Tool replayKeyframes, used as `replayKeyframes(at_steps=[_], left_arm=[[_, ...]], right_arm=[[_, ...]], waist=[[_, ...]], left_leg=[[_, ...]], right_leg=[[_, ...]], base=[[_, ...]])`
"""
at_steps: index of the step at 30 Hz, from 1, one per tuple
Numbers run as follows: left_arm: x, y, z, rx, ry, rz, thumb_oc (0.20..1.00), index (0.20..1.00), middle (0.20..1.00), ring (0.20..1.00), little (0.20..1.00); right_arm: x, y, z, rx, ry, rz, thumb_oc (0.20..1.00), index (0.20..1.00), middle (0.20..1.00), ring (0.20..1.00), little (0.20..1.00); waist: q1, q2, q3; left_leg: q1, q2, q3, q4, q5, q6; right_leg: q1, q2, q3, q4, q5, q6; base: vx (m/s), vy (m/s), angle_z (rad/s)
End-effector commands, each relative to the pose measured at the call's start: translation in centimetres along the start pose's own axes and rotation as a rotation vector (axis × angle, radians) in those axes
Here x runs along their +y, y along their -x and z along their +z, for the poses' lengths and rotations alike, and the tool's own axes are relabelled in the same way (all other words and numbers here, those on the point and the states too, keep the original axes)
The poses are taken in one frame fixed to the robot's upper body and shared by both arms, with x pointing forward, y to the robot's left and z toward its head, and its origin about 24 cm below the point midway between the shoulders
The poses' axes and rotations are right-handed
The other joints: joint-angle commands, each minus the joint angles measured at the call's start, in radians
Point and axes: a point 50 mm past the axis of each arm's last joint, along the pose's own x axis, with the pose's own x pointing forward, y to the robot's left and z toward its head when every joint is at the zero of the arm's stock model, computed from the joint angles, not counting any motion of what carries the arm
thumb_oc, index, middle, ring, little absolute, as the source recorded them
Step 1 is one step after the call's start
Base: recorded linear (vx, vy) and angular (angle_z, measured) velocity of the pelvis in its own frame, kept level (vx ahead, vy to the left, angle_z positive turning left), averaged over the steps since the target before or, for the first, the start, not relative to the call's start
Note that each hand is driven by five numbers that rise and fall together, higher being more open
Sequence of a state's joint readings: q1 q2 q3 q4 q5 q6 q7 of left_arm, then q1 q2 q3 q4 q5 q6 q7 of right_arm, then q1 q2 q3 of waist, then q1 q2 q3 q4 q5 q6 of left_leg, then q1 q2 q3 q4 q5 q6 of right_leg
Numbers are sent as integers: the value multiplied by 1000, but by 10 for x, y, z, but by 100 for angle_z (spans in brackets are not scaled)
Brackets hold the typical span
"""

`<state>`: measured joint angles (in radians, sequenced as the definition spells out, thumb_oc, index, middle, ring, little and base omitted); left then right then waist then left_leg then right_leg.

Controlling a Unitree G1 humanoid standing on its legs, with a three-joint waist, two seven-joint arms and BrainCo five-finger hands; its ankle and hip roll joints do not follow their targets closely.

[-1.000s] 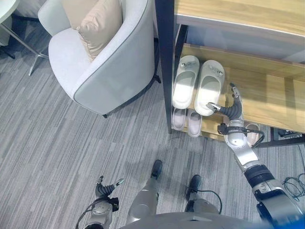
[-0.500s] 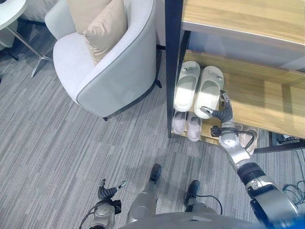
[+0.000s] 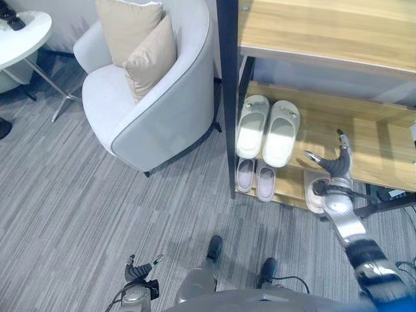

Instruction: Arrange the slippers neatly on the shoe rack.

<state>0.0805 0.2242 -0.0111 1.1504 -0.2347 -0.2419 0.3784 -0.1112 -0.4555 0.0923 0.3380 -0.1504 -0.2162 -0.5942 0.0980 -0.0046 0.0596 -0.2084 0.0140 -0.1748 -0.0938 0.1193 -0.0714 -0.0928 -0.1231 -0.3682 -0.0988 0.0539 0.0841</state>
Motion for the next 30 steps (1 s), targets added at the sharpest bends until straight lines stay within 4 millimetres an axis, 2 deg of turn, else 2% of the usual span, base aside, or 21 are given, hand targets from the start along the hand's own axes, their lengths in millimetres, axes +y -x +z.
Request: replayKeyframes(at_steps=[1,4,6,8,10,12,13,15,16,20,21,22,23,25,30], left_arm=[[16,-7,7,-34,-103,57,1000,1000,1000,1000,1000],[15,-7,6,-28,-109,46,1000,1000,1000,1000,1000],[15,-7,5,-30,-122,34,1000,1000,1000,1000,1000],[9,-5,6,-68,-202,-17,1000,1000,1000,1000,1000],[1,-1,1,-70,-250,-61,1000,1000,1000,1000,1000],[4,-1,-3,-48,-227,-54,1000,1000,1000,1000,1000],[5,1,-9,-17,-197,-51,1000,1000,1000,1000,1000],[2,3,-13,4,-184,-55,1000,1000,1000,1000,1000],[-3,5,-18,32,-169,-70,1000,1000,1000,1000,1000],[-10,9,-25,81,-150,-100,1000,1000,1000,1000,1000],[-12,10,-27,96,-151,-109,1000,1000,1000,1000,1000],[-13,10,-29,107,-146,-115,1000,1000,1000,1000,1000],[-16,12,-32,128,-145,-133,1000,1000,1000,1000,1000],[-20,12,-33,151,-122,-157,1000,1000,1000,1000,1000],[-30,11,-23,142,-111,-231,1000,1000,1000,1000,1000]], right_arm=[[-19,3,14,-132,62,-38,1000,1000,1000,1000,1000],[-18,23,4,-71,30,6,1000,1000,1000,1000,1000],[-24,33,0,-99,155,69,1000,1000,1000,1000,1000],[-39,32,-3,-164,317,99,1000,1000,1000,1000,1000],[-49,30,-13,-140,383,84,1000,1000,1000,1000,1000],[-55,33,-20,-114,427,91,1000,1000,1000,1000,1000],[-60,43,-45,14,442,95,1000,1000,1000,1000,1000],[-56,56,-68,157,403,98,1000,1000,1000,1000,1000],[-49,73,-93,338,333,97,1000,1000,1000,1000,1000],[-30,112,-129,633,231,126,1000,1000,1000,1000,1000],[-22,135,-145,779,210,141,1000,1000,1000,1000,1000],[-20,146,-151,850,199,138,1000,1000,1000,1000,1000],[-17,171,-162,998,185,136,1000,1000,1000,1000,1000],[-13,200,-171,1164,189,175,1000,1000,1000,1000,1000],[-13,239,-177,1372,183,270,1000,1000,1000,1000,1000]], waist=[[-6,-38,-23],[-28,-34,-34],[-39,-34,-41],[-53,-32,-49],[-67,-24,-50],[-75,-20,-53],[-87,-15,-55],[-92,-12,-53],[-96,-9,-51],[-103,-9,-54],[-104,-8,-55],[-103,-9,-56],[-101,-7,-58],[-97,-6,-60],[-92,-8,-63]], left_leg=[[44,44,60,7,-82,-39],[73,49,75,7,-89,-35],[88,49,83,7,-96,-33],[106,50,94,7,-103,-29],[128,48,110,7,-111,-21],[136,50,119,7,-113,-20],[142,51,129,7,-111,-17],[144,52,137,7,-110,-14],[145,50,140,7,-110,-11],[148,51,150,7,-112,-8],[148,49,151,7,-111,-6],[149,49,152,7,-110,-6],[149,46,151,7,-111,-6],[151,45,152,7,-113,-5],[158,41,138,7,-114,-6]], right_leg=[[51,-78,12,12,-39,93],[68,-76,25,12,-41,93],[77,-74,35,12,-44,93],[91,-72,41,12,-45,92],[100,-69,62,12,-45,91],[102,-68,72,12,-45,90],[100,-67,83,12,-41,89],[94,-66,99,12,-36,87],[89,-66,109,12,-30,87],[76,-65,131,12,-22,87],[70,-64,139,12,-18,87],[68,-63,141,12,-16,87],[66,-63,145,12,-15,87],[66,-63,145,12,-14,88],[81,-66,129,12,-18,88]], base=[[9,-24,-4],[-7,-12,-15],[-11,-23,-36],[-32,-28,-15],[-56,-11,-15],[-64,-10,-32],[-87,-11,-26],[-80,-6,-18],[-73,-6,-21],[-45,-13,-18],[-42,-20,-15],[-45,-23,-8],[-28,-15,-5],[0,0,0],[0,0,0]])
